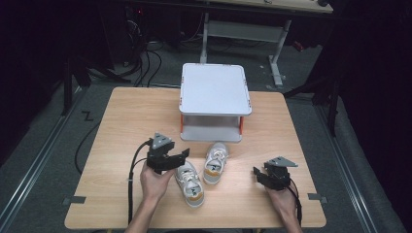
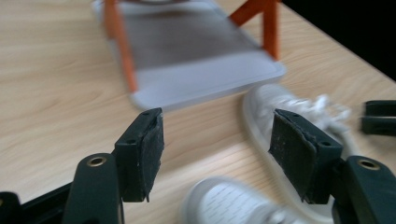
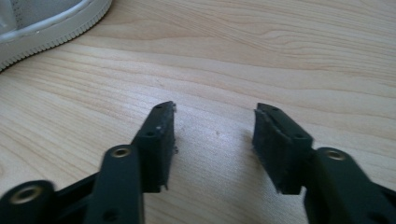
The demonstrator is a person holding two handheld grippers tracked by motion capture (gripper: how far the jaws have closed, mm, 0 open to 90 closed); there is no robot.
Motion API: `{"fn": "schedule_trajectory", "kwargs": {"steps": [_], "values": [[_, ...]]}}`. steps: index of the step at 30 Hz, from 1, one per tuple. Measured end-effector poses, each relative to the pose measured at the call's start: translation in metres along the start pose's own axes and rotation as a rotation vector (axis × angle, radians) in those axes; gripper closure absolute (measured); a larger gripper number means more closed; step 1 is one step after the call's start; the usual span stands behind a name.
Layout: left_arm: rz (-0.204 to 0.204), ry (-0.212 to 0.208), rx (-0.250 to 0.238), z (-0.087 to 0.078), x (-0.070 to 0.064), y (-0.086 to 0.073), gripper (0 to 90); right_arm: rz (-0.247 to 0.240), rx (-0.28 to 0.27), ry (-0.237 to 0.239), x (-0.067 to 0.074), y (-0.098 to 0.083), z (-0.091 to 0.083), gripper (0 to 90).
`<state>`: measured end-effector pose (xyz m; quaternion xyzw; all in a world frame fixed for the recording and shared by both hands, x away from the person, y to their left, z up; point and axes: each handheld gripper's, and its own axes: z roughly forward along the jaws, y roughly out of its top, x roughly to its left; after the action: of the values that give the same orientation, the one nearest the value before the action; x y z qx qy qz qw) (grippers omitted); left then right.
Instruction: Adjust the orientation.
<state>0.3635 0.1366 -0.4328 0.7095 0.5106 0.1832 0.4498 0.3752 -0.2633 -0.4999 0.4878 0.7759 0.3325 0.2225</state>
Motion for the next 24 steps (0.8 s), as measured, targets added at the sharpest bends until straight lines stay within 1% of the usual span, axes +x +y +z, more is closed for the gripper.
{"fn": "schedule_trajectory", "kwargs": {"steps": [2, 3, 4, 5, 6, 7, 8, 9, 10, 11, 12, 13, 15, 17, 18, 19, 20, 22, 23, 24], "values": [[-0.011, 0.031, 0.026, -0.005, 0.012, -0.012, 35.1, 0.000, -0.001, -0.005, -0.001, -0.001, -0.001, 57.3], [-0.011, 0.031, 0.026, -0.005, 0.012, -0.012, 35.1, 0.009, 0.003, -0.006, -0.001, -0.001, -0.002, 59.3], [-0.017, 0.041, 0.037, -0.006, 0.017, -0.018, 35.1, 0.009, 0.003, -0.006, -0.001, -0.001, -0.002, 59.3], [-0.018, 0.056, 0.051, -0.007, 0.022, -0.024, 35.0, 0.013, 0.004, -0.002, -0.002, 0.000, -0.002, 61.2], [-0.027, 0.070, 0.054, -0.008, 0.026, -0.029, 35.0, 0.025, 0.007, 0.010, -0.003, 0.000, -0.003, 62.5], [-0.036, 0.097, 0.060, -0.008, 0.034, -0.038, 34.9, 0.033, 0.014, 0.029, -0.004, 0.000, -0.004, 64.0], [-0.043, 0.114, 0.075, -0.007, 0.041, -0.043, 34.9, 0.030, 0.014, 0.026, -0.005, 0.000, -0.005, 64.0], [-0.047, 0.124, 0.083, -0.007, 0.045, -0.046, 34.9, 0.025, 0.013, 0.017, -0.004, 0.000, -0.006, 64.1], [-0.047, 0.124, 0.083, -0.007, 0.045, -0.046, 35.0, 0.025, 0.010, 0.016, -0.004, 0.000, -0.006, 64.0], [-0.062, 0.151, 0.091, -0.005, 0.052, -0.053, 34.9, 0.022, 0.003, 0.020, -0.005, 0.000, -0.008, 64.0], [-0.058, 0.163, 0.096, -0.004, 0.056, -0.055, 35.0, 0.023, -0.005, 0.023, -0.004, 0.000, -0.010, 64.0], [-0.064, 0.175, 0.099, -0.003, 0.059, -0.057, 35.2, 0.027, -0.018, 0.032, -0.004, 0.000, -0.013, 64.0], [-0.060, 0.199, 0.104, -0.002, 0.063, -0.060, 35.3, 0.031, -0.043, 0.066, -0.001, 0.002, -0.020, 63.8], [-0.057, 0.221, 0.103, -0.001, 0.066, -0.062, 35.5, 0.024, -0.077, 0.095, 0.004, 0.006, -0.029, 63.8], [-0.057, 0.221, 0.103, -0.001, 0.066, -0.062, 35.5, 0.018, -0.092, 0.113, 0.007, 0.008, -0.033, 63.8], [-0.040, 0.242, 0.109, -0.001, 0.068, -0.063, 35.6, 0.011, -0.107, 0.129, 0.011, 0.011, -0.038, 64.0], [-0.040, 0.248, 0.108, 0.000, 0.069, -0.064, 35.6, 0.002, -0.124, 0.152, 0.017, 0.015, -0.043, 64.2], [-0.040, 0.261, 0.111, 0.001, 0.069, -0.066, 35.6, -0.020, -0.138, 0.189, 0.028, 0.021, -0.050, 64.8], [-0.036, 0.269, 0.117, 0.003, 0.070, -0.068, 35.6, -0.040, -0.145, 0.206, 0.034, 0.024, -0.053, 65.2], [-0.021, 0.273, 0.115, 0.004, 0.070, -0.069, 35.6, -0.059, -0.145, 0.235, 0.043, 0.028, -0.055, 65.3]]}}
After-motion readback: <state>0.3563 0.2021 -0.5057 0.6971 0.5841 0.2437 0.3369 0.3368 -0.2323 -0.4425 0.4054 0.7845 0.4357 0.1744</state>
